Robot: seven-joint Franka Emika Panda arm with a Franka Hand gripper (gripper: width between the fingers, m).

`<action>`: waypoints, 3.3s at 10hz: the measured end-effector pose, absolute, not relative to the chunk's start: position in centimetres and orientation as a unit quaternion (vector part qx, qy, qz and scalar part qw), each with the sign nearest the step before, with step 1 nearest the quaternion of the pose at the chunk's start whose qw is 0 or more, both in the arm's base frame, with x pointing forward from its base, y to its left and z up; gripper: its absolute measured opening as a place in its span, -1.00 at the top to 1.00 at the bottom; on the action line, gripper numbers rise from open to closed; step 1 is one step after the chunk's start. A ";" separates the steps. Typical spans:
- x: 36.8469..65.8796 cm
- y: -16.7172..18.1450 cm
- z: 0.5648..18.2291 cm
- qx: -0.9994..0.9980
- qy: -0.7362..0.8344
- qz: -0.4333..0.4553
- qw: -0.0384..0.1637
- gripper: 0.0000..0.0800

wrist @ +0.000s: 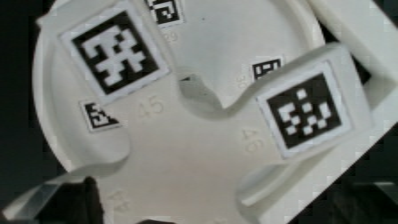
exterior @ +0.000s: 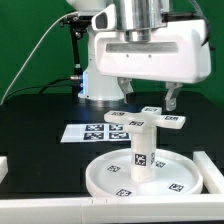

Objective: Assemble round table

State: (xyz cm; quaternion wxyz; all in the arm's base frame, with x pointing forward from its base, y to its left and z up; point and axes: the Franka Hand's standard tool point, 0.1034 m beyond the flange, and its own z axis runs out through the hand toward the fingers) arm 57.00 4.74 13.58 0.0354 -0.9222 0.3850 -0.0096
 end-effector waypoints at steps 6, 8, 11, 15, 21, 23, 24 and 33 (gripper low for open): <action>57.0 5.1 13.5 -0.992 0.120 -0.019 0.025 -0.62; 57.4 4.2 13.5 -0.997 -0.074 -0.019 0.021 -0.62; 57.1 4.0 13.0 -0.982 -0.187 -0.019 0.013 -0.62; 56.8 3.8 12.0 -0.983 -0.183 -0.014 0.008 -0.62; 56.6 3.6 10.7 -0.987 -0.160 -0.009 0.004 -0.62; 56.6 3.6 10.7 -0.989 -0.144 -0.008 0.004 -0.32; 56.6 3.6 10.7 -0.990 -0.144 -0.008 0.004 -0.11; 56.5 3.9 10.5 -0.927 0.371 -0.046 0.035 -0.11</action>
Offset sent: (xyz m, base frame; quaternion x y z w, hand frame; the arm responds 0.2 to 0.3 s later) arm 0.0000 0.0000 0.0000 0.0000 0.0000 -0.1938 0.9810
